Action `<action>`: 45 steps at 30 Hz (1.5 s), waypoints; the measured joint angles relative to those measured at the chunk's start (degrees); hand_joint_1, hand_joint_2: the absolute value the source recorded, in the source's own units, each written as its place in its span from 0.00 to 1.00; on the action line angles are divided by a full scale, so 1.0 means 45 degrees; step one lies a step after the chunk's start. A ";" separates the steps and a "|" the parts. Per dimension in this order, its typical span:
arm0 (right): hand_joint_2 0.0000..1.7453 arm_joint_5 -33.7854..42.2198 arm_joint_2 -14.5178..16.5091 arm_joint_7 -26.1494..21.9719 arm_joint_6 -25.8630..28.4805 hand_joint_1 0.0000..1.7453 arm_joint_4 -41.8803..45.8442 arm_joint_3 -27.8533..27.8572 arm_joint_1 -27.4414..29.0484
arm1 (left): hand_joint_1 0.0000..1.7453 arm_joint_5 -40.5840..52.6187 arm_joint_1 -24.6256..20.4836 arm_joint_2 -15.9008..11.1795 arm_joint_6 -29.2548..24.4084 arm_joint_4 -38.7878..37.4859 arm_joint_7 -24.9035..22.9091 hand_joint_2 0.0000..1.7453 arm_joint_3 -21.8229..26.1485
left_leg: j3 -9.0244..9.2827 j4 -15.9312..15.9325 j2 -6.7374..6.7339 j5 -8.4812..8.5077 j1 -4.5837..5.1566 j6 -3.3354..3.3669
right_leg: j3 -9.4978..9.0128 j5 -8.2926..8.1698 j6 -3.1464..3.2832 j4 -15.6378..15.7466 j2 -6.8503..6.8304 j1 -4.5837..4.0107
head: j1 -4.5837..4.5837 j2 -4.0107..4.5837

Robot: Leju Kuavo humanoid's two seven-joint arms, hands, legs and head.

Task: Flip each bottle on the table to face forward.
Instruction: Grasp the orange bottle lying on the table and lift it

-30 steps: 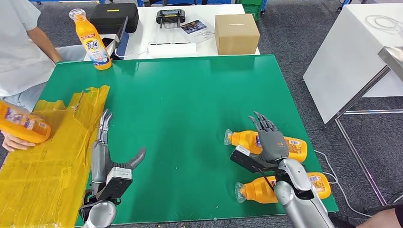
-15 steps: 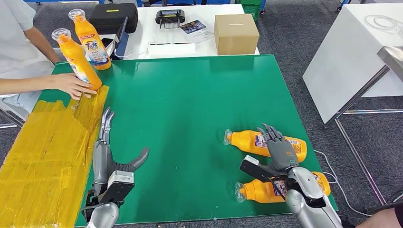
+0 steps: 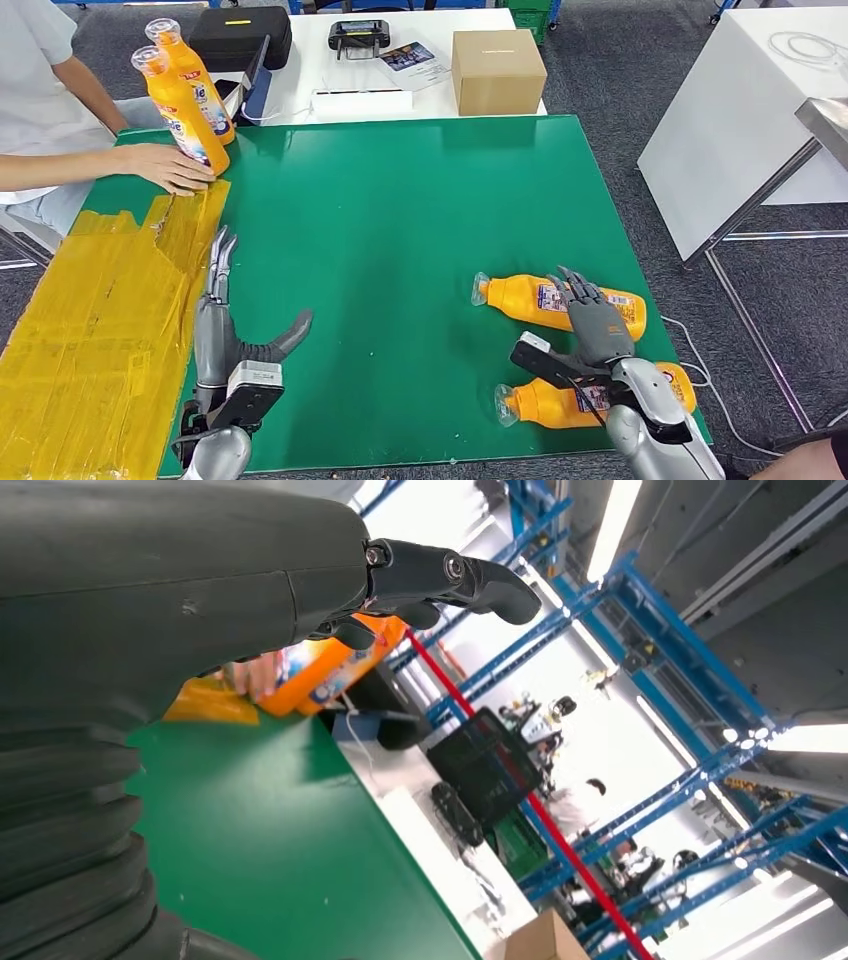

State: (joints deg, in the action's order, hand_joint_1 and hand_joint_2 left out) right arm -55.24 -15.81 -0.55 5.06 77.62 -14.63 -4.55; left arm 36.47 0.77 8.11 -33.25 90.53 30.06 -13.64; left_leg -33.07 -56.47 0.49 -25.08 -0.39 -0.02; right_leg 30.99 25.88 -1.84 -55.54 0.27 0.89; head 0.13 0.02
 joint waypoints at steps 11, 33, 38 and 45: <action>1.00 -0.1351 -0.0952 0.0873 -0.0837 0.00 -0.0361 0.0828 -0.0506 | 0.00 -0.0652 -0.0070 0.0002 0.0447 -0.0012 -0.0017 1.00 -0.0010 | 0.0002 0.0000 -0.0009 0.0004 0.0021 0.0007 | 0.0000 -0.0006 -0.0006 0.0000 0.0004 0.0018 | 0.0004 0.0000; 1.00 -0.0941 -0.2017 0.0036 -0.2283 0.00 -0.4030 0.0491 -0.3835 | 0.00 -0.1333 -0.0592 0.0005 0.0788 -0.0350 0.0298 1.00 0.0069 | -0.0003 -0.0005 0.0008 0.0006 0.0030 0.0011 | -0.0011 -0.0005 -0.0010 -0.0002 -0.0018 0.0025 | 0.0004 0.0000; 1.00 -0.0768 -0.2176 -0.0904 -0.2754 0.00 -0.5187 -0.0248 -0.4538 | 0.00 -0.1558 -0.0828 0.0005 0.0825 -0.0560 0.0446 1.00 0.0056 | -0.0004 -0.0007 0.0008 0.0005 0.0031 0.0011 | -0.0009 -0.0006 -0.0010 -0.0002 -0.0018 0.0026 | 0.0002 0.0000; 1.00 -0.0751 -0.2223 -0.1004 -0.2811 0.00 -0.5952 -0.0832 -0.4954 | 0.00 -0.1587 -0.0932 0.0005 0.0826 -0.0764 0.0460 1.00 0.0038 | -0.0004 -0.0008 0.0008 0.0005 0.0029 0.0011 | -0.0007 -0.0005 -0.0010 -0.0002 -0.0018 0.0023 | 0.0005 0.0000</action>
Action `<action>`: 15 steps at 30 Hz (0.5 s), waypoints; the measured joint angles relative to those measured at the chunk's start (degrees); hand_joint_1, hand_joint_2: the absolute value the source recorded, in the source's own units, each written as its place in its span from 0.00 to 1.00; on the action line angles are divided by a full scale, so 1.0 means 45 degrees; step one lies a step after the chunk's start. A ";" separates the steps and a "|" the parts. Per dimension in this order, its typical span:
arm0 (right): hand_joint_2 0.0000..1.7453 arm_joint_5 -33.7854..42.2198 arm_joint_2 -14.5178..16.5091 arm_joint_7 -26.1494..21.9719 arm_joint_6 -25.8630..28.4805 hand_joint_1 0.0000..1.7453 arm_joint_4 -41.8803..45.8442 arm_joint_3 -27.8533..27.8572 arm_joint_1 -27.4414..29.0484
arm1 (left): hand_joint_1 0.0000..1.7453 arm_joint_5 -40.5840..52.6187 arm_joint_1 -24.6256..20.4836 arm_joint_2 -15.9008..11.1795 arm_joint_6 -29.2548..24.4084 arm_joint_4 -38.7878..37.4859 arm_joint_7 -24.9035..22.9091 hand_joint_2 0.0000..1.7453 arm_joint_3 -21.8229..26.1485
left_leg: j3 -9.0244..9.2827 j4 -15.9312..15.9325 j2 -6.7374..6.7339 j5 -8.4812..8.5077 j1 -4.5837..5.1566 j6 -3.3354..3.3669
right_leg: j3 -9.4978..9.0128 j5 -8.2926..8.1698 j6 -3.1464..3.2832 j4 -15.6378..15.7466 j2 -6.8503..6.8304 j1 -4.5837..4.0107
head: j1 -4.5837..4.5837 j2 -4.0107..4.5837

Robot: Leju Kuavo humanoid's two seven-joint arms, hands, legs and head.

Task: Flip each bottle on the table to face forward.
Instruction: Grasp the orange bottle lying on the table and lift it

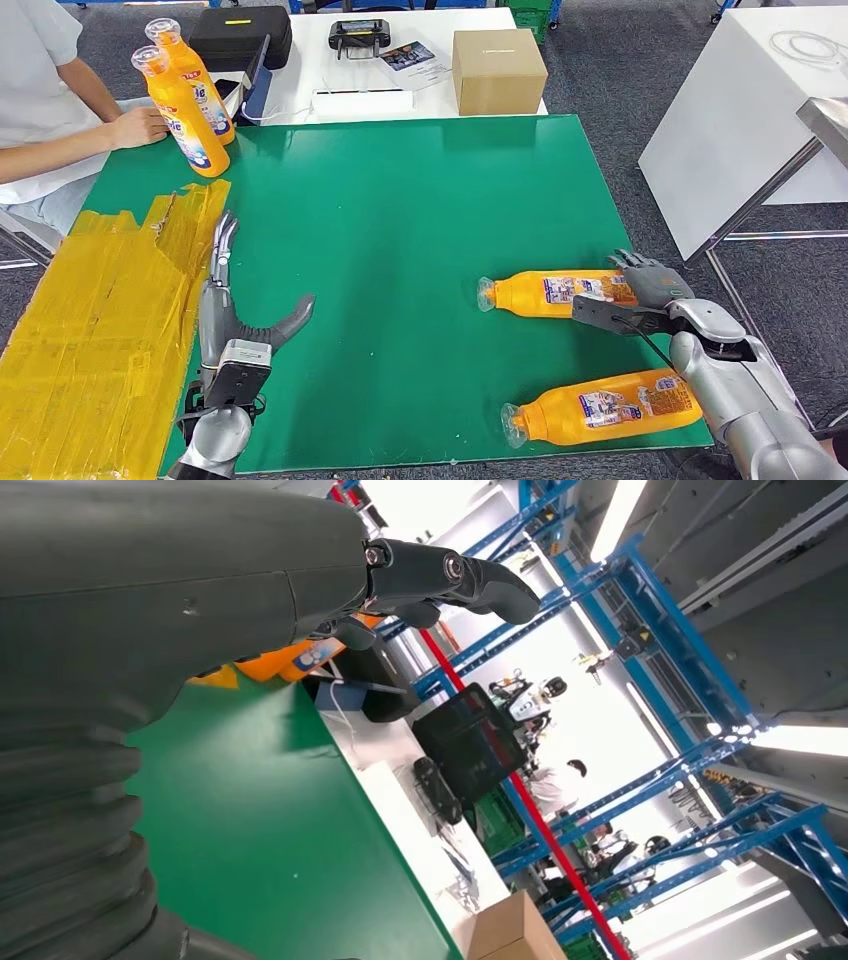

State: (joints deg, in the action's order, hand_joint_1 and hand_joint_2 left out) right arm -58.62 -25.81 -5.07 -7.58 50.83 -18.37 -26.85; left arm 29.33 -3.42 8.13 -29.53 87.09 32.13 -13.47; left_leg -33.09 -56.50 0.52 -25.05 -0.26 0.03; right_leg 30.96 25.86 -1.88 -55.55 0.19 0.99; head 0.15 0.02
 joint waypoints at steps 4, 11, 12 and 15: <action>1.00 0.0000 -0.0012 -0.0040 0.0024 0.00 -0.0196 -0.0154 -0.0109 | 0.00 -0.0008 -0.0013 0.0000 0.0000 -0.0039 0.0002 1.00 -0.0007 | -0.0001 0.0000 -0.0002 0.0000 0.0000 0.0000 | -0.0001 0.0000 0.0000 0.0000 0.0001 0.0000 | -0.0001 0.0000; 1.00 -0.0531 0.0295 -0.0263 0.1180 0.00 -0.0567 -0.1085 -0.0572 | 0.00 -0.0157 -0.0015 0.0000 -0.0008 -0.0047 0.0062 1.00 -0.0033 | 0.0000 0.0001 -0.0003 0.0001 -0.0001 0.0000 | -0.0003 -0.0001 0.0000 -0.0002 0.0002 -0.0001 | -0.0001 0.0000; 1.00 -0.0672 0.0391 -0.0187 0.1351 0.00 -0.0606 -0.1259 -0.0624 | 0.00 -0.0158 -0.0015 0.0000 -0.0007 -0.0047 0.0059 1.00 -0.0035 | 0.0000 0.0001 -0.0002 0.0002 -0.0001 -0.0001 | -0.0003 -0.0001 0.0000 -0.0002 0.0001 -0.0002 | -0.0001 0.0000; 1.00 -0.1343 0.0753 0.0466 0.2084 0.00 -0.0692 -0.1739 -0.0678 | 0.00 -0.0129 -0.0014 0.0000 -0.0005 -0.0046 -0.0043 1.00 -0.0034 | 0.0000 0.0001 -0.0001 0.0002 -0.0003 -0.0001 | -0.0003 0.0000 0.0000 -0.0003 0.0000 -0.0005 | 0.0000 0.0000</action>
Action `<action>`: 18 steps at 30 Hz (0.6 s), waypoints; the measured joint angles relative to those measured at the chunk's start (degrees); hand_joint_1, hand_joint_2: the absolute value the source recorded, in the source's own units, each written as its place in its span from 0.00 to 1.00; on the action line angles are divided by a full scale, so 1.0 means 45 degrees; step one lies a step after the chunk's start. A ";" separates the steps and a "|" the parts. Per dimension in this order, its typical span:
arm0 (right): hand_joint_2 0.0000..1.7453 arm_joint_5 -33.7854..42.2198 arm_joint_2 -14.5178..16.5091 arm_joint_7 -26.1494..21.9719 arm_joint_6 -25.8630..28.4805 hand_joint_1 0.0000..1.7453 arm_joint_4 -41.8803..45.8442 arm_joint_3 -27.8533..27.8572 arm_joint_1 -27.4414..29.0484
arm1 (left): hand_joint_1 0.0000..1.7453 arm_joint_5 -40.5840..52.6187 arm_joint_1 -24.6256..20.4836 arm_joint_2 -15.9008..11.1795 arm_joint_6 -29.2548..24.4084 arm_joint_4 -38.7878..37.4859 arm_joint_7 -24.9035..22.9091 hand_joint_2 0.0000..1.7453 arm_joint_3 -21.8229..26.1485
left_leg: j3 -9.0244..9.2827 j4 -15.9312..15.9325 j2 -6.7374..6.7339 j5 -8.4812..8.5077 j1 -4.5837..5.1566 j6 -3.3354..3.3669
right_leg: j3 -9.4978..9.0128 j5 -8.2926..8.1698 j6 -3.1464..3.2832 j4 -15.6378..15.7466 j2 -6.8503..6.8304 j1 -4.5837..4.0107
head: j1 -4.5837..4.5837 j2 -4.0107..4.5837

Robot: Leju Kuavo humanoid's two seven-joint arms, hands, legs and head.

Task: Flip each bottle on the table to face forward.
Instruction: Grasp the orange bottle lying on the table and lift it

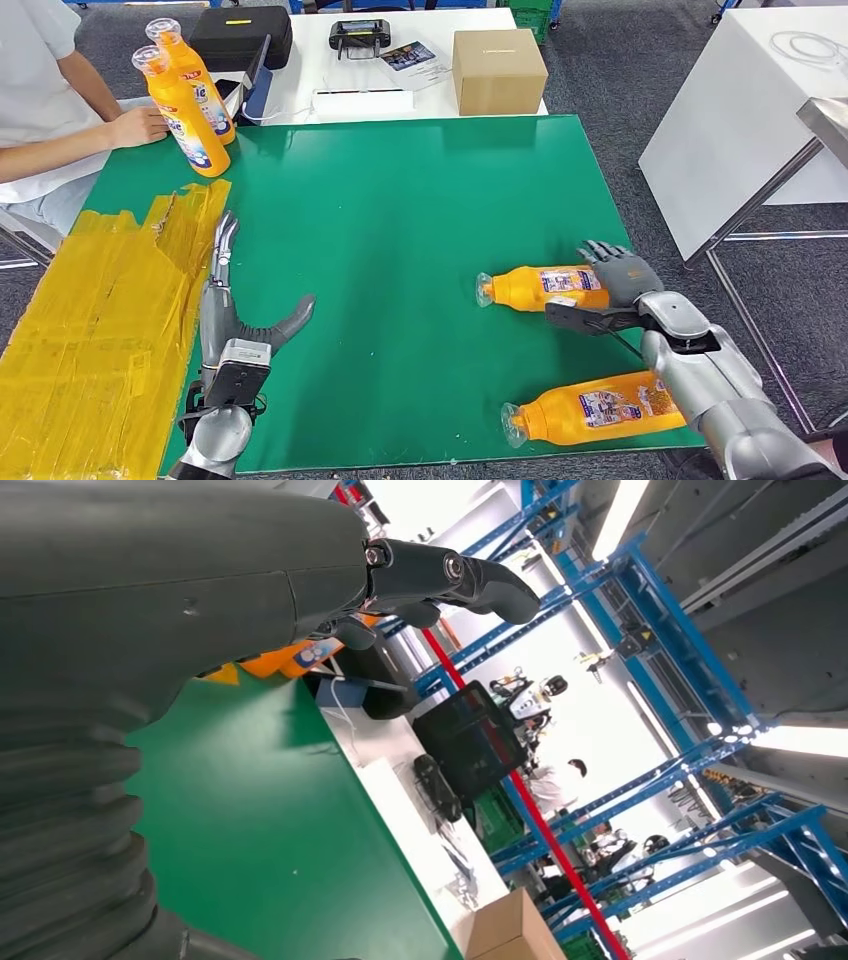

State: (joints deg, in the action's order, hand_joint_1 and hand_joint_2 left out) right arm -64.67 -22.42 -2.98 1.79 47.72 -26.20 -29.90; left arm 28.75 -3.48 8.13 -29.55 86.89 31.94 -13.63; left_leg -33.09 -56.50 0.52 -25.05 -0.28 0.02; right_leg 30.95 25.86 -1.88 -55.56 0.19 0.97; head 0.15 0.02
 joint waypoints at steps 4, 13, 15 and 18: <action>1.00 -0.0617 0.0420 0.0497 0.0386 0.00 -0.0072 -0.0432 -0.0028 | 0.00 0.0129 0.0001 0.0000 0.0000 0.0004 -0.0154 1.00 0.0003 | 0.0001 0.0000 -0.0005 -0.0001 -0.0003 0.0000 | 0.0002 0.0001 0.0000 0.0000 0.0003 -0.0002 | -0.0002 0.0000; 1.00 -0.0688 0.0761 -0.0192 0.0278 0.53 -0.0335 -0.0796 -0.0272 | 0.00 0.0134 0.0005 0.0000 -0.0015 0.0002 -0.0188 1.00 0.0024 | 0.0035 0.0000 -0.0005 0.0000 0.0001 0.0001 | -0.0028 -0.0001 0.0000 0.0002 0.0003 0.0002 | -0.0006 0.0000; 1.00 -0.0423 0.0757 -0.0442 -0.0039 0.95 -0.0402 -0.0823 -0.0350 | 0.00 0.0108 0.0005 0.0000 -0.0015 0.0000 -0.0171 1.00 0.0037 | 0.0042 0.0000 -0.0005 0.0000 0.0000 0.0001 | -0.0032 -0.0002 0.0000 0.0003 0.0003 0.0002 | -0.0005 0.0000; 1.00 -0.0142 0.0738 -0.0613 -0.0217 0.99 -0.0614 -0.0857 -0.0398 | 0.00 0.0055 0.0005 0.0000 -0.0017 -0.0001 -0.0125 1.00 0.0057 | 0.0043 -0.0001 -0.0004 0.0000 0.0000 0.0001 | -0.0032 -0.0002 0.0000 0.0002 0.0003 0.0002 | -0.0004 0.0000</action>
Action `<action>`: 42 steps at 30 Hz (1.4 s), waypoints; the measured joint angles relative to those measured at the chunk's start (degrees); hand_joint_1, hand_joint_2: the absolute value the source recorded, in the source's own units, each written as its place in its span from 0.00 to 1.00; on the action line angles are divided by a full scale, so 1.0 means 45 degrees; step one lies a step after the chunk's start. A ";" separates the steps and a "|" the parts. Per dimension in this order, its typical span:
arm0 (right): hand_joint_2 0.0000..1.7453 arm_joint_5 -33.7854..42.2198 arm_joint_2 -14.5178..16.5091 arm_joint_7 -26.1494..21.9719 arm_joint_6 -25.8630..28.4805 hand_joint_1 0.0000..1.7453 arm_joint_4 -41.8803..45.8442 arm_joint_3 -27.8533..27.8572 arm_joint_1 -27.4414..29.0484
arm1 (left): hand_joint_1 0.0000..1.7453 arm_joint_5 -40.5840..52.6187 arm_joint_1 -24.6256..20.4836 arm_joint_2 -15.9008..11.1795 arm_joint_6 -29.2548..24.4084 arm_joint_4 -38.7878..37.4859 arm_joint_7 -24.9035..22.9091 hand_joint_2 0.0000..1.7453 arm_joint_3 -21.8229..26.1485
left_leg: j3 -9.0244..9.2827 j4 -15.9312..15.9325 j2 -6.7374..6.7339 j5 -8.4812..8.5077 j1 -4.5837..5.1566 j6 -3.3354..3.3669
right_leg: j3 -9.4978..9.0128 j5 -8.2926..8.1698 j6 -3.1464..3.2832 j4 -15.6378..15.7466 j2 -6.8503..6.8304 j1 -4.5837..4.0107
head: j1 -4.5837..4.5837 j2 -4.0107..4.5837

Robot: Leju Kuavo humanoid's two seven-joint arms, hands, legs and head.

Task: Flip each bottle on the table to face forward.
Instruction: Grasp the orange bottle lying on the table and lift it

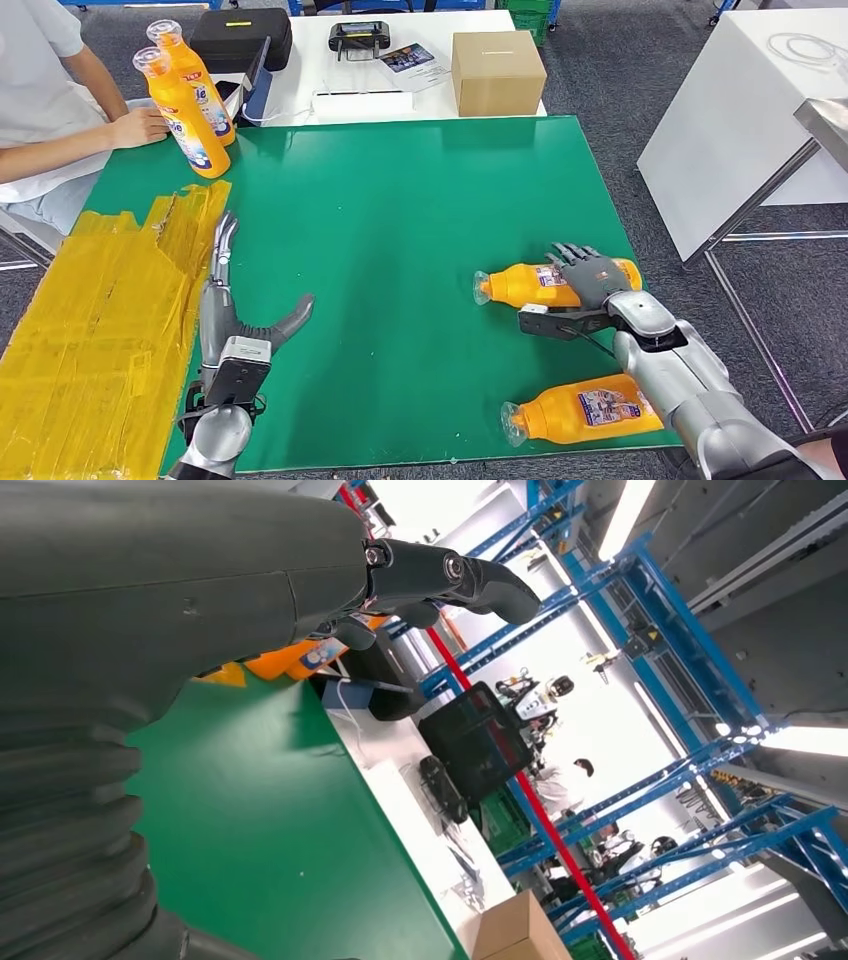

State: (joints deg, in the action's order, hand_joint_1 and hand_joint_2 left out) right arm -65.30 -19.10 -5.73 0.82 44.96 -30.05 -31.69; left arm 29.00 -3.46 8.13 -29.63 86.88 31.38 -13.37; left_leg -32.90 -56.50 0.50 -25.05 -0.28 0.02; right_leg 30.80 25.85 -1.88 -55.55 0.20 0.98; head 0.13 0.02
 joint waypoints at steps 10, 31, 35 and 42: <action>1.00 0.0211 -0.0067 -0.0004 -0.0171 0.99 -0.0617 -0.0114 -0.0269 | 0.00 -0.0099 0.0000 0.0000 0.0002 0.0000 0.0056 1.00 0.0008 | -0.0001 0.0000 0.0003 0.0000 0.0000 0.0000 | 0.0000 0.0001 -0.0001 0.0000 -0.0003 0.0000 | 0.0000 0.0000; 1.00 0.0785 0.2246 0.0071 0.6252 1.00 0.3290 0.2184 0.2309 | 0.00 0.0328 0.0032 -0.0004 0.1201 0.0274 -0.0762 1.00 -0.0481 | -0.0038 0.0002 0.0042 0.0002 -0.0028 -0.0006 | 0.0030 0.0014 0.0006 -0.0005 -0.0041 -0.0025 | 0.0002 0.0000; 1.00 0.2426 0.3394 -0.1783 0.7921 1.00 0.5938 0.3026 0.3705 | 0.00 0.0001 -0.0109 -0.0007 0.2161 0.0385 -0.1220 1.00 -0.1069 | -0.0067 0.0004 0.0060 0.0001 -0.0041 -0.0008 | 0.0045 0.0018 0.0009 -0.0004 -0.0058 -0.0038 | 0.0000 0.0000; 1.00 0.6381 0.4768 -0.3836 0.6948 1.00 0.8554 0.3322 0.5044 | 0.00 -0.0607 -0.0717 -0.0030 0.3217 0.0389 -0.1893 1.00 -0.1874 | -0.0064 0.0005 0.0034 0.0003 -0.0031 -0.0007 | 0.0047 0.0013 0.0010 -0.0002 -0.0052 -0.0027 | -0.0003 0.0000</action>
State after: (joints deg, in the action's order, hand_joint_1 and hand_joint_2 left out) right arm -36.59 2.35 -22.99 32.09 83.45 -15.10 -9.00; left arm 26.27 -6.69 7.99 -15.15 88.63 22.86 -21.80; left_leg -33.19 -56.48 0.65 -25.03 -0.42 -0.01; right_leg 31.01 25.91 -1.84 -55.56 -0.03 0.86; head 0.12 0.02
